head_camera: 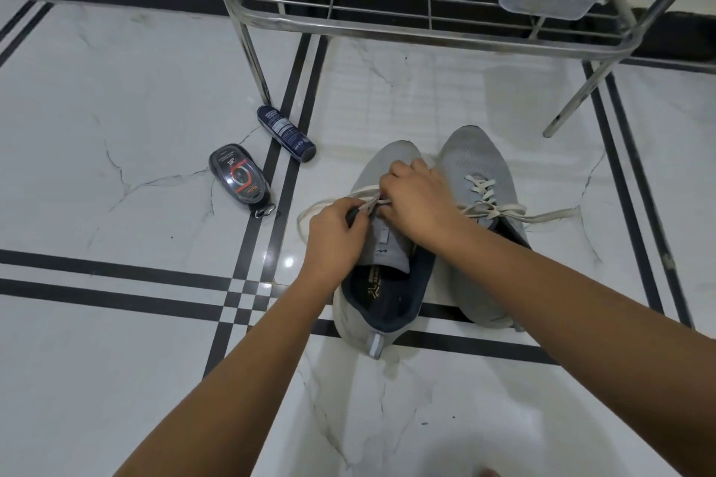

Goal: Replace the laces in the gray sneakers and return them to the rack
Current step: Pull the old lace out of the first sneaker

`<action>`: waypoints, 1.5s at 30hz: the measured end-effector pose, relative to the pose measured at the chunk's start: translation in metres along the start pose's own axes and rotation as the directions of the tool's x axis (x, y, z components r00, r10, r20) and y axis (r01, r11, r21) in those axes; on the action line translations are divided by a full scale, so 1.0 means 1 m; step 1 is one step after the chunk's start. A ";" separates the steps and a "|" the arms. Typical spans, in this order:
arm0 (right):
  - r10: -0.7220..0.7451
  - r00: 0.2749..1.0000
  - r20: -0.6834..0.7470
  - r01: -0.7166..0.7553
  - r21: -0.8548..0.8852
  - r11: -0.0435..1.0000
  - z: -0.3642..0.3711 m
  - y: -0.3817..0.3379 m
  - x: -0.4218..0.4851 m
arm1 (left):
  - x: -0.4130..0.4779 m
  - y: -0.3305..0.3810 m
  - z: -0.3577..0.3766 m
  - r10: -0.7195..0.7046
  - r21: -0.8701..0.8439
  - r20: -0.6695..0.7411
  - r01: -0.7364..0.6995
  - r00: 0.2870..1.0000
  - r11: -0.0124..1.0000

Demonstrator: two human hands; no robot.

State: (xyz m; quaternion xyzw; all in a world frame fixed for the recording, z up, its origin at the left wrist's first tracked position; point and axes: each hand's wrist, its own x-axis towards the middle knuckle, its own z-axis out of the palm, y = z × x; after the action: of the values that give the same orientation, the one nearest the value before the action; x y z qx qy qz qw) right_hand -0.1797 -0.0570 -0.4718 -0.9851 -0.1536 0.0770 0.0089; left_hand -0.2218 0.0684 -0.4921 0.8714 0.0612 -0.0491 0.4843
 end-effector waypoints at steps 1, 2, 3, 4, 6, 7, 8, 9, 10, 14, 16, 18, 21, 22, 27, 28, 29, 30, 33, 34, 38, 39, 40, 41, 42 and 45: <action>-0.005 1.000 -0.002 0.005 -0.027 1.000 0.003 -0.002 0.004 | 0.000 0.000 0.000 -0.002 -0.011 -0.005 0.002 1.000 1.000; -0.020 1.000 0.002 0.020 -0.057 0.998 0.006 -0.004 0.006 | 0.000 0.000 0.000 0.000 -0.016 -0.008 0.000 1.000 1.000; -0.032 0.999 -0.005 0.031 -0.064 0.997 0.007 -0.005 0.007 | 0.001 0.000 0.000 0.001 -0.021 -0.011 -0.001 1.000 1.000; -0.040 0.999 -0.020 0.039 -0.050 0.998 0.009 -0.003 0.006 | 0.001 0.000 0.000 -0.009 -0.027 -0.019 0.008 1.000 1.000; 0.039 0.997 -0.065 -0.032 0.108 0.994 0.006 0.006 0.002 | 0.000 0.001 -0.002 -0.044 -0.047 -0.050 0.041 0.998 0.998; 0.135 0.988 -0.078 -0.117 0.200 0.973 0.002 0.014 0.000 | 0.001 0.001 -0.002 -0.058 -0.056 -0.061 0.055 0.996 0.997; 0.212 0.974 -0.080 -0.186 0.255 0.949 -0.001 0.021 -0.002 | 0.001 0.001 -0.001 -0.066 -0.058 -0.064 0.062 0.996 0.996; 0.240 0.969 -0.060 -0.218 0.245 0.945 -0.004 0.023 -0.003 | 0.002 0.001 0.000 -0.068 -0.055 -0.061 0.064 0.996 0.996; 0.214 0.977 -0.011 -0.209 0.190 0.959 -0.007 0.021 -0.003 | 0.001 0.001 0.002 -0.065 -0.052 -0.051 0.062 0.997 0.997; 0.057 0.968 0.244 -0.059 0.003 0.998 -0.013 -0.004 0.001 | 0.002 0.003 0.005 -0.067 -0.081 -0.055 0.062 0.996 0.995; 0.042 0.965 0.257 -0.041 -0.008 0.999 -0.014 -0.006 0.002 | 0.002 0.003 0.004 -0.069 -0.089 -0.053 0.064 0.996 0.994; 0.048 0.987 0.152 -0.080 0.210 0.974 -0.015 -0.002 0.003 | 0.002 0.003 0.003 -0.066 -0.085 -0.043 0.062 0.997 0.994; 0.175 0.958 0.226 -0.280 0.865 0.417 -0.036 0.008 0.006 | 0.003 0.002 0.003 -0.087 -0.089 -0.042 0.083 0.995 0.993; 0.144 0.960 0.241 -0.278 0.888 0.365 -0.040 0.012 0.007 | 0.003 0.001 0.003 -0.098 -0.088 -0.043 0.094 0.994 0.992; -0.042 0.958 0.285 0.009 0.115 0.993 -0.015 0.002 0.001 | 0.003 0.001 0.002 -0.102 -0.098 -0.032 0.098 0.994 0.990; -0.027 0.969 0.246 0.015 0.050 0.999 -0.010 -0.001 0.003 | 0.003 0.001 0.002 -0.099 -0.099 -0.032 0.096 0.995 0.990; -0.016 0.980 0.197 0.005 0.056 0.998 -0.007 -0.002 0.004 | 0.002 0.000 0.002 -0.094 -0.098 -0.030 0.091 0.995 0.991; 0.005 0.988 0.151 -0.030 0.165 0.986 -0.005 0.000 0.006 | 0.000 0.000 0.002 -0.091 -0.103 -0.025 0.088 0.996 0.991; 0.235 0.949 0.209 -0.294 0.856 0.424 -0.014 0.012 0.006 | -0.006 -0.002 0.003 -0.116 -0.172 0.005 0.116 0.993 0.978; 0.258 0.926 0.275 -0.297 0.953 0.050 -0.022 0.016 0.004 | -0.006 -0.003 0.004 -0.131 -0.187 0.007 0.130 0.991 0.974; 0.250 0.938 0.239 -0.232 0.971 -0.060 -0.033 0.026 0.003 | -0.005 -0.004 0.007 -0.137 -0.188 -0.043 0.127 0.990 0.974; 0.207 0.963 0.174 -0.241 0.900 0.363 -0.030 0.025 0.004 | -0.006 -0.004 0.008 -0.129 -0.187 -0.051 0.117 0.990 0.975; 0.090 0.982 0.168 -0.179 0.649 0.739 -0.025 0.020 0.004 | -0.006 -0.004 0.009 -0.119 -0.187 -0.053 0.107 0.991 0.976; -0.010 0.975 0.221 -0.071 0.356 0.932 -0.018 0.016 0.004 | -0.007 -0.004 0.011 -0.109 -0.184 -0.053 0.098 0.993 0.978; -0.059 0.963 0.262 0.020 0.150 0.988 -0.011 0.012 0.004 | -0.007 -0.003 0.012 -0.103 -0.178 -0.052 0.092 0.993 0.980; -0.025 0.986 0.164 0.023 0.013 1.000 -0.007 0.004 0.003 | -0.006 -0.003 0.012 -0.094 -0.152 -0.047 0.086 0.994 0.985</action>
State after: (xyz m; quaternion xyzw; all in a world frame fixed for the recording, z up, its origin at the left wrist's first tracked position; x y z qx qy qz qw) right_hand -0.1747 -0.0603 -0.4655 -0.9734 -0.1653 0.1588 0.0027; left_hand -0.2284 0.0593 -0.4999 0.8299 0.1173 -0.0428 0.5438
